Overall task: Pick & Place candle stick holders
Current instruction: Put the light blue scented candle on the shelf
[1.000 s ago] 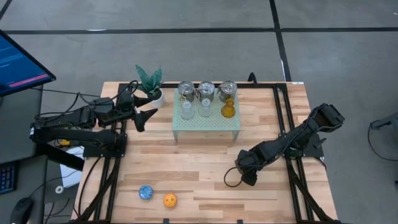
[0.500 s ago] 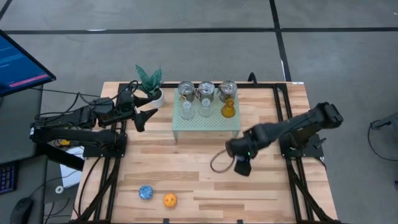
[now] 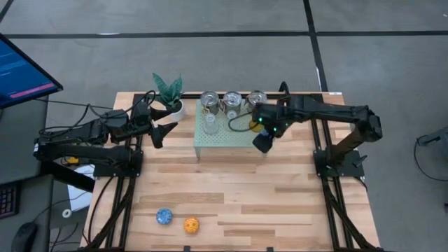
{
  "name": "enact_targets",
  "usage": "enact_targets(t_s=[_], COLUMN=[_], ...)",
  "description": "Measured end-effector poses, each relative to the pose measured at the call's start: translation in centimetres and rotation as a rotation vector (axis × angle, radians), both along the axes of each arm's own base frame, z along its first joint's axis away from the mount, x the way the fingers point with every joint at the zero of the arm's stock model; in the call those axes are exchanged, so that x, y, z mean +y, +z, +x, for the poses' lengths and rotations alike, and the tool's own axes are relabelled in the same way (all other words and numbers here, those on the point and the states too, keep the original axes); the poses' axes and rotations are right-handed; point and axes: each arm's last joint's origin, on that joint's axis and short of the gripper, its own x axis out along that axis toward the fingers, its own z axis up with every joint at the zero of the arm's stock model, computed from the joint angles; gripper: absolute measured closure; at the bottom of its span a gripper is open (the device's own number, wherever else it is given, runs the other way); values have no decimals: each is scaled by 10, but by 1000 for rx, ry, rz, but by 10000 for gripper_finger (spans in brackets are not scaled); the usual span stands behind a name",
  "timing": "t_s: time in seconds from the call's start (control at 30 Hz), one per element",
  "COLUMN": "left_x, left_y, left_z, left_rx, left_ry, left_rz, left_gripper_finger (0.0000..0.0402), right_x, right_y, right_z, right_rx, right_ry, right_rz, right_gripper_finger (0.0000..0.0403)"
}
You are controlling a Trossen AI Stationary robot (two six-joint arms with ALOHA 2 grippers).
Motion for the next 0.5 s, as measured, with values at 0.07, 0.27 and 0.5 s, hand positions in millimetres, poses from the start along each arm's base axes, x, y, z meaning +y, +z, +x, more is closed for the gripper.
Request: enact_targets(t_s=[0.07,0.27,0.5], left_x=[0,0,0], left_y=[0,0,1], left_z=[0,0,0], left_rx=[0,-3,-11], left_ry=[0,0,1], left_rz=[0,0,-4], left_gripper_finger=[105,105,105], right_x=[-6,-10,-13], right_y=[-2,-2,-2], right_z=[0,1,1], right_rx=[16,7,2], right_ry=[-19,-48,-163], right_rz=[4,3,-9], right_gripper_finger=[116,116,116])
